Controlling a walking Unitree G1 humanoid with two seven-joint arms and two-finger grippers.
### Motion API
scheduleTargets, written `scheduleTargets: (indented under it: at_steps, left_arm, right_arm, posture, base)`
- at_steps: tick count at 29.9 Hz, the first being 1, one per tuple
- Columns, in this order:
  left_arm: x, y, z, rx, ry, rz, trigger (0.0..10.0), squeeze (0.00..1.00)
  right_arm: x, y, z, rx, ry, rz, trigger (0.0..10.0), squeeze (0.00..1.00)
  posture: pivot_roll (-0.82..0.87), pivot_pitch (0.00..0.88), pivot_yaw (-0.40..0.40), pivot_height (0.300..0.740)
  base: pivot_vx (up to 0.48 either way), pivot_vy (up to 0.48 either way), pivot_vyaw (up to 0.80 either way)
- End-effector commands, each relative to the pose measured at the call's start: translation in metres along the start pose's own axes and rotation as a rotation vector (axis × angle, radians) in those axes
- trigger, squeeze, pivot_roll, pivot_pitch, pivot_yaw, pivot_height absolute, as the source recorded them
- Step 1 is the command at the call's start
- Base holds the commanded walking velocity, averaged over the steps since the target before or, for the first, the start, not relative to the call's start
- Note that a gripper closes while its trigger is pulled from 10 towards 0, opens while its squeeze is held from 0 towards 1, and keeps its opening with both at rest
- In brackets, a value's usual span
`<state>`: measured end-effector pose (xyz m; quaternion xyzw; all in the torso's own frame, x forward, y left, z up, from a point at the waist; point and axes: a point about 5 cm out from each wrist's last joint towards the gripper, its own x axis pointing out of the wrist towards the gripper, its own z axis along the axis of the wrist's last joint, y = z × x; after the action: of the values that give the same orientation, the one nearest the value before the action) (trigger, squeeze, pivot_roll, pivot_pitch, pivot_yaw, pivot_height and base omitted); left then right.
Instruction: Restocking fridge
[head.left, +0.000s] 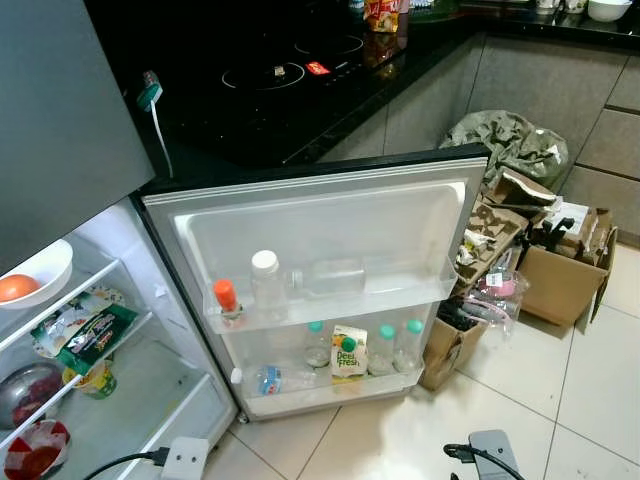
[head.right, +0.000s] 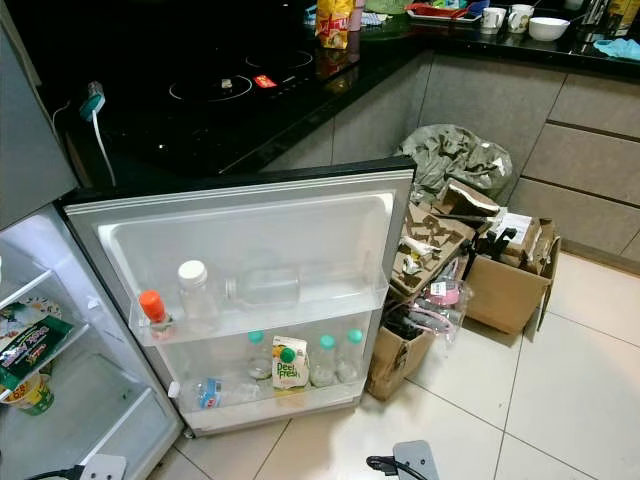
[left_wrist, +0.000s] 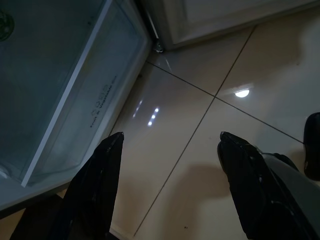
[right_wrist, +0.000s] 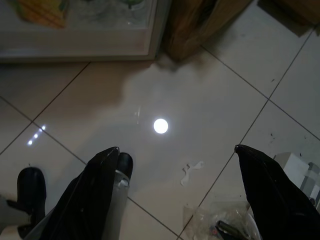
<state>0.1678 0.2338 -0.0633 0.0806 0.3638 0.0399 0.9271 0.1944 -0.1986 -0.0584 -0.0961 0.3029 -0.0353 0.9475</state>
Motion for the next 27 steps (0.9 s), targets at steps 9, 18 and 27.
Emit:
scheduleTargets:
  at_steps: [9, 18, 27]
  left_arm:
    - [-0.002, -0.006, -0.005, 0.011, 0.002, -0.042, 10.0, 0.00]
    - [0.001, -0.011, 0.003, 0.020, -0.029, -0.030, 10.0, 0.00]
    - [0.001, -0.010, -0.001, 0.040, -0.012, -0.027, 10.0, 0.00]
  right_arm:
    - [-0.007, -0.005, -0.015, 0.058, 0.026, -0.051, 10.0, 0.00]
    - [-0.006, -0.003, -0.016, 0.064, 0.041, -0.032, 10.0, 0.00]
    - [-0.006, 0.000, -0.016, 0.036, 0.040, -0.013, 10.0, 0.00]
  posture:
    - [-0.11, 0.103, 0.042, 0.710]
    - [-0.07, 0.111, 0.025, 0.710]
    - [-0.11, 0.100, 0.028, 0.710]
  base:
    - [0.000, 0.000, 0.00]
    - [0.000, -0.028, 0.00]
    - [0.000, -0.374, 0.00]
